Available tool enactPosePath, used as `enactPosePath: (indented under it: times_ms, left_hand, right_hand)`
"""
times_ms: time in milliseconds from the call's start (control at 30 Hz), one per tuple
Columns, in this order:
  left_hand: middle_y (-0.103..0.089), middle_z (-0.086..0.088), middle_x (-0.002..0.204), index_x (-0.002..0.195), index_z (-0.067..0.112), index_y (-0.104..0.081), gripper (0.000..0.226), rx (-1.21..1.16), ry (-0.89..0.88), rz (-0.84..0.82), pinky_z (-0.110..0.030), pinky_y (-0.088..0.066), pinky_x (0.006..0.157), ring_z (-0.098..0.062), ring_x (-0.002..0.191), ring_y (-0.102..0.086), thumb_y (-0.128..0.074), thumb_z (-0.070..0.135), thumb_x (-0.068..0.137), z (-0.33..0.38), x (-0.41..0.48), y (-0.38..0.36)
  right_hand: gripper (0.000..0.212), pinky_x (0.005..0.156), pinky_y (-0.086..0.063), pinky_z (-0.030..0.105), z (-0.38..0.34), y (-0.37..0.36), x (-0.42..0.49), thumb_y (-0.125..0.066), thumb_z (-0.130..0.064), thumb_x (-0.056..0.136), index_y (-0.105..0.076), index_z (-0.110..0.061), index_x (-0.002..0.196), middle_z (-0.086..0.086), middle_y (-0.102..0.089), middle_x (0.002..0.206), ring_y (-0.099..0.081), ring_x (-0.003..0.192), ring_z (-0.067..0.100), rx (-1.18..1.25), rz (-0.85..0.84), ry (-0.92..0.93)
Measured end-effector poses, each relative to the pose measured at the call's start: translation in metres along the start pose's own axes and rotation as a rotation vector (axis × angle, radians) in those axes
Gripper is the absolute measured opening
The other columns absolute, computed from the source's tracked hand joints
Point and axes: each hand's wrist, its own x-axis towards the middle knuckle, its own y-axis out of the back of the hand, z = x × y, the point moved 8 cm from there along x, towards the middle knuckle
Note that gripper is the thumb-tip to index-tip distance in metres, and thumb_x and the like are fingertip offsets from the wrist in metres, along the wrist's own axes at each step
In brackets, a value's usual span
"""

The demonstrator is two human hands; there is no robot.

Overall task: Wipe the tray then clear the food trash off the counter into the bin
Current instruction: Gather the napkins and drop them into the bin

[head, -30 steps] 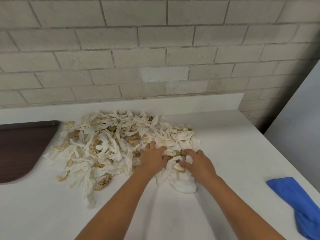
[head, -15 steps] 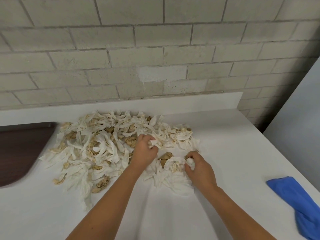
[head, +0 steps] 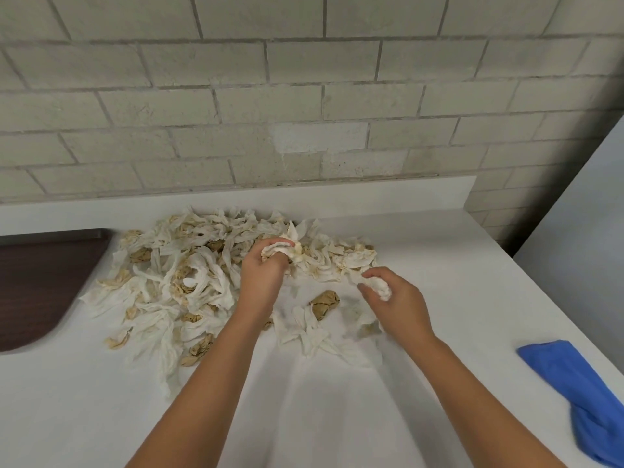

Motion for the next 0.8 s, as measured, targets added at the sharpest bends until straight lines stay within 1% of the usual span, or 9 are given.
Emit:
enactPosePath:
  times_ms: [100, 167, 267, 333, 433, 533, 600, 667, 800]
  left_hand:
    - [-0.059, 0.0, 0.08, 0.085, 0.014, -0.067, 0.036, -0.04, 0.071, 0.016, -0.023, -0.039, 0.063, -0.016, 0.072, -0.051, -0.042, -0.01, 0.074, -0.009, -0.004, 0.012]
    - [-0.054, -0.006, 0.081, 0.086, 0.016, -0.068, 0.037, -0.072, 0.128, 0.031, -0.028, -0.036, 0.061, -0.02, 0.071, -0.044, -0.043, -0.008, 0.073, -0.015, -0.009, 0.021]
    - [-0.045, -0.004, 0.07, 0.083, 0.018, -0.067, 0.036, -0.086, 0.155, 0.037, -0.023, -0.026, 0.049, -0.016, 0.056, -0.031, -0.044, -0.009, 0.075, -0.02, -0.019, 0.032]
    - [-0.045, -0.003, 0.072, 0.084, 0.015, -0.066, 0.035, -0.074, 0.159, 0.033, -0.025, -0.025, 0.051, -0.015, 0.059, -0.033, -0.044, -0.009, 0.074, -0.024, -0.025, 0.036]
    - [-0.047, -0.005, 0.076, 0.084, 0.014, -0.065, 0.033, -0.073, 0.189, 0.022, -0.028, -0.03, 0.058, -0.019, 0.069, -0.038, -0.044, -0.009, 0.074, -0.034, -0.032, 0.038]
    - [-0.059, -0.001, 0.076, 0.084, 0.016, -0.067, 0.035, -0.095, 0.234, 0.013, -0.031, -0.038, 0.067, -0.018, 0.072, -0.051, -0.044, -0.009, 0.074, -0.043, -0.038, 0.038]
    - [-0.06, 0.002, 0.071, 0.077, 0.017, -0.067, 0.029, -0.122, 0.277, 0.003, -0.033, -0.039, 0.07, -0.018, 0.071, -0.051, -0.049, -0.003, 0.067, -0.05, -0.041, 0.039]
    - [-0.057, 0.001, 0.069, 0.077, 0.015, -0.067, 0.027, -0.152, 0.309, -0.012, -0.035, -0.038, 0.072, -0.02, 0.072, -0.048, -0.05, 0.003, 0.059, -0.056, -0.043, 0.041]
    - [-0.053, -0.003, 0.078, 0.085, 0.01, -0.061, 0.019, -0.08, 0.248, -0.041, -0.03, -0.039, 0.072, -0.023, 0.076, -0.048, -0.049, -0.003, 0.079, -0.059, -0.044, 0.044]
  right_hand:
    - [0.06, 0.073, -0.042, 0.024, 0.006, -0.03, -0.002, -0.067, -0.055, 0.077, -0.047, -0.037, 0.131, -0.004, -0.061, 0.121, -0.06, 0.102, 0.017, -0.269, -0.297, -0.063]
    - [0.071, 0.079, -0.043, 0.025, 0.017, -0.046, -0.008, -0.066, -0.058, 0.076, -0.039, -0.035, 0.137, -0.002, -0.056, 0.131, -0.057, 0.112, 0.019, -0.391, -0.431, -0.117]
    - [0.084, 0.083, -0.042, 0.026, 0.029, -0.061, -0.025, -0.066, -0.062, 0.073, -0.03, -0.033, 0.143, 0.0, -0.05, 0.137, -0.053, 0.118, 0.021, -0.461, -0.53, -0.164]
    - [0.094, 0.086, -0.044, 0.03, 0.032, -0.068, -0.038, -0.065, -0.07, 0.067, -0.026, -0.032, 0.144, 0.001, -0.048, 0.134, -0.052, 0.117, 0.022, -0.533, -0.56, -0.145]
    - [0.075, 0.075, -0.043, 0.028, 0.031, -0.069, -0.047, -0.061, -0.068, 0.072, -0.038, -0.032, 0.134, 0.0, -0.047, 0.119, -0.054, 0.107, 0.02, -0.518, -0.47, -0.106]
    - [0.042, 0.063, -0.037, 0.026, 0.028, -0.064, -0.049, -0.052, -0.048, 0.089, -0.052, -0.022, 0.123, 0.0, -0.045, 0.104, -0.056, 0.09, 0.02, -0.554, -0.351, -0.02]
    - [0.032, 0.06, -0.038, 0.027, 0.028, -0.059, -0.05, -0.055, -0.039, 0.089, -0.057, -0.017, 0.113, 0.0, -0.05, 0.098, -0.053, 0.079, 0.018, -0.52, -0.279, -0.012]
    - [0.021, 0.06, -0.043, 0.03, 0.031, -0.048, -0.051, -0.06, -0.03, 0.084, -0.06, -0.015, 0.1, -0.001, -0.058, 0.089, -0.056, 0.076, 0.017, -0.327, -0.213, -0.11]
    - [0.009, 0.055, -0.041, 0.022, 0.033, -0.022, -0.052, -0.065, -0.022, 0.081, -0.058, -0.018, 0.086, -0.005, -0.063, 0.072, -0.059, 0.067, 0.015, -0.03, -0.051, -0.233]
